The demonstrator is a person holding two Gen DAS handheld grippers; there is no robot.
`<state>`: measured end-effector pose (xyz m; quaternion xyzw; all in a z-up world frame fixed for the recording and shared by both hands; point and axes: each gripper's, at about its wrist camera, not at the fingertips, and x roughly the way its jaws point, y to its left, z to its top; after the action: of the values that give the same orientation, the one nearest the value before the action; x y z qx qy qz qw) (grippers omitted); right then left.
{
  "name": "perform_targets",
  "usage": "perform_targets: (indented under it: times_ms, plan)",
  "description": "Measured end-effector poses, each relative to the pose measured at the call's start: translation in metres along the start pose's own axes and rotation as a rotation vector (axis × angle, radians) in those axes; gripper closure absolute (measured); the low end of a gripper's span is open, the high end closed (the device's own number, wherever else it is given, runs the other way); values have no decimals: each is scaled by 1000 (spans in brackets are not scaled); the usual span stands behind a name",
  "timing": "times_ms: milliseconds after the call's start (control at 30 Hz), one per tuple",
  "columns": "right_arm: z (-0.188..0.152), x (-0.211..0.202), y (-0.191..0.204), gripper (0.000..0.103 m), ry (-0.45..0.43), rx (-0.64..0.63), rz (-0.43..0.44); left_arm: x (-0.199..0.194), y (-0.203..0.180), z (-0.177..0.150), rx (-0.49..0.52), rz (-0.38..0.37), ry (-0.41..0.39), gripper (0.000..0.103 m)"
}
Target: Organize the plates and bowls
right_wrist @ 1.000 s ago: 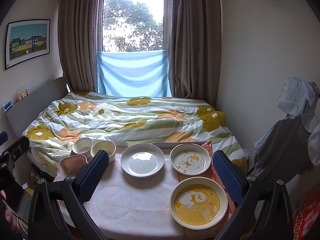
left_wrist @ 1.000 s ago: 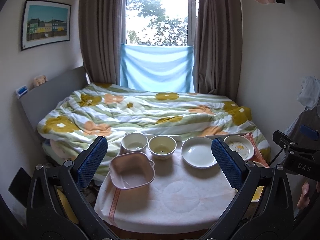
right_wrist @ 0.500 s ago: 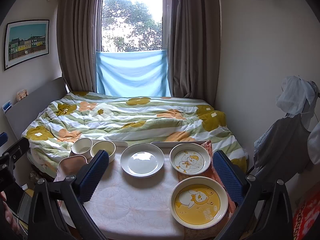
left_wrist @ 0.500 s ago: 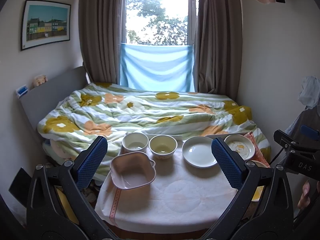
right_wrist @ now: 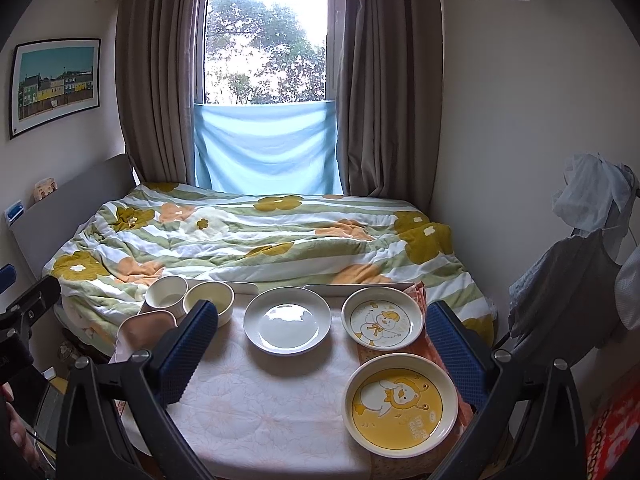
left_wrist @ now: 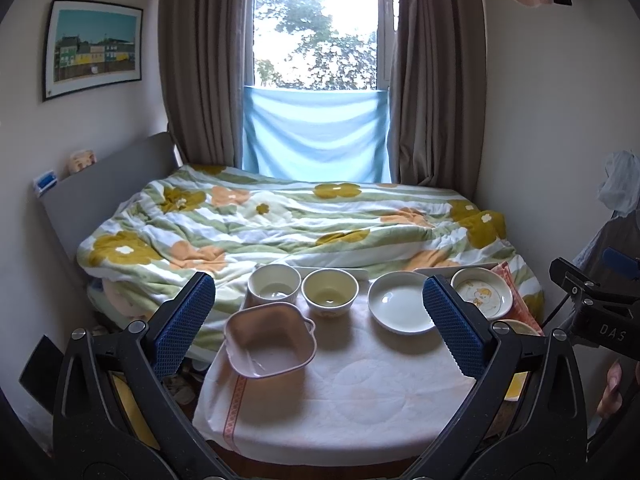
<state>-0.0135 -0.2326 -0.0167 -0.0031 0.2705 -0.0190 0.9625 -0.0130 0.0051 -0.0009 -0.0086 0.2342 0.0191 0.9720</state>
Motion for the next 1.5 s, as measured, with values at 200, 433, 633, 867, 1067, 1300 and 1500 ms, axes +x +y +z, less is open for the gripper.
perform_targets:
  times_ms: [200, 433, 633, 867, 1067, 1300, 1500]
  plan:
    - [0, 0, 0, 0, -1, -1, 0, 1, 1, -1, 0, 1, 0, 0]
    - [0, 0, 0, 0, -1, -1, 0, 1, 2, -1, 0, 4, 1, 0]
    - [0, 0, 0, 0, 2, 1, 1, 3, 7, -2, 4, 0, 7, 0]
    - [6, 6, 0, 0, 50, 25, -28, 24, 2, 2, 29, -60, 81, 0]
    - [-14, 20, -20, 0, 112, 78, -67, 62, -25, -5, 97, -189, 147, 0]
    - [-70, 51, -95, 0, 217, 227, -107, 123, -99, -39, 171, -277, 292, 0]
    - [-128, 92, -168, 3, 329, 357, -105, 196, -181, -94, 246, -372, 486, 0]
